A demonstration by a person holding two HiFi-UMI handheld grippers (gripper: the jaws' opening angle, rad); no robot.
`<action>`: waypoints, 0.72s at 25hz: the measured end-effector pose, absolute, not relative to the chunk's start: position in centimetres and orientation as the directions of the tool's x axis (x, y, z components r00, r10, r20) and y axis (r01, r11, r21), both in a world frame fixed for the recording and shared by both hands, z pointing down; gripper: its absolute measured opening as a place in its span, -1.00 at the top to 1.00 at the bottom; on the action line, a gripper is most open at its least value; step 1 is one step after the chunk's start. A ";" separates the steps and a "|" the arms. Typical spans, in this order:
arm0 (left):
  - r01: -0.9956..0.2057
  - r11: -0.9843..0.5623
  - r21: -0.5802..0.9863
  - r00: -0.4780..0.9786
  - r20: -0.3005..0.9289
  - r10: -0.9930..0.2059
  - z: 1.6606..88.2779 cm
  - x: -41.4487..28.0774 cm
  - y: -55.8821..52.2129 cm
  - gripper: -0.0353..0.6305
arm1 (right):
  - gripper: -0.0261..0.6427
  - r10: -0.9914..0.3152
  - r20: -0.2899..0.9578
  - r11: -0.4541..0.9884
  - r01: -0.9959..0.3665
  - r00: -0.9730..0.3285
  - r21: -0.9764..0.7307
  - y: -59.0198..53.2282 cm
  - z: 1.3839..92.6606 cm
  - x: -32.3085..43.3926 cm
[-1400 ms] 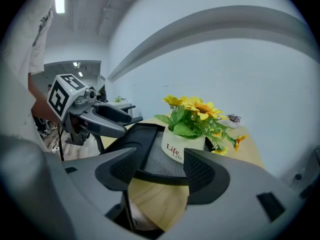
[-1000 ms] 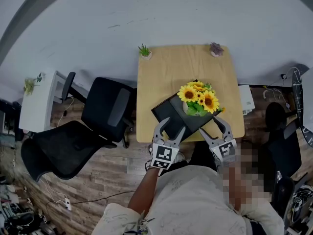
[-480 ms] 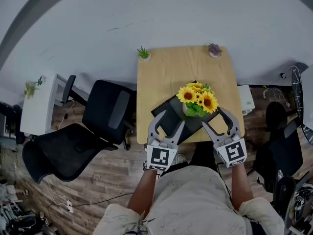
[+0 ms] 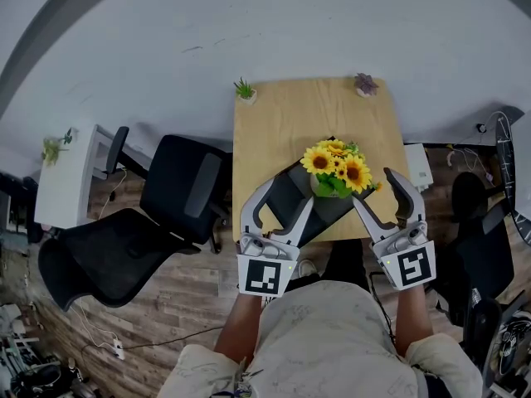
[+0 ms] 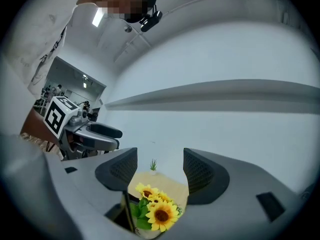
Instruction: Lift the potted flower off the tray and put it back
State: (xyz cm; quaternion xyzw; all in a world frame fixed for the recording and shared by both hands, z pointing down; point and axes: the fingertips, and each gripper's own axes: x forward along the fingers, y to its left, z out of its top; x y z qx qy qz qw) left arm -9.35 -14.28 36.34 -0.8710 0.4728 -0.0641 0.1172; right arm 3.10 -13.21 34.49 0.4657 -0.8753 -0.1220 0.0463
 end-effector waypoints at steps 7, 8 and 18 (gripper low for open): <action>-0.798 -0.532 -0.282 0.559 -0.019 -0.829 35.4 -9.3 -14.3 0.11 | 0.03 -0.826 -0.038 0.533 -0.800 -0.563 0.275 -13.3 34.2 3.1; -0.797 -0.532 -0.286 0.559 -0.018 -0.829 35.4 -9.3 -14.4 0.11 | 0.03 -0.825 -0.034 0.535 -0.799 -0.564 0.276 -13.4 34.2 3.0; -0.804 -0.530 -0.270 0.552 -0.005 -0.834 35.6 -9.5 -14.5 0.11 | 0.03 -0.819 -0.023 0.545 -0.789 -0.574 0.282 -13.4 34.3 2.8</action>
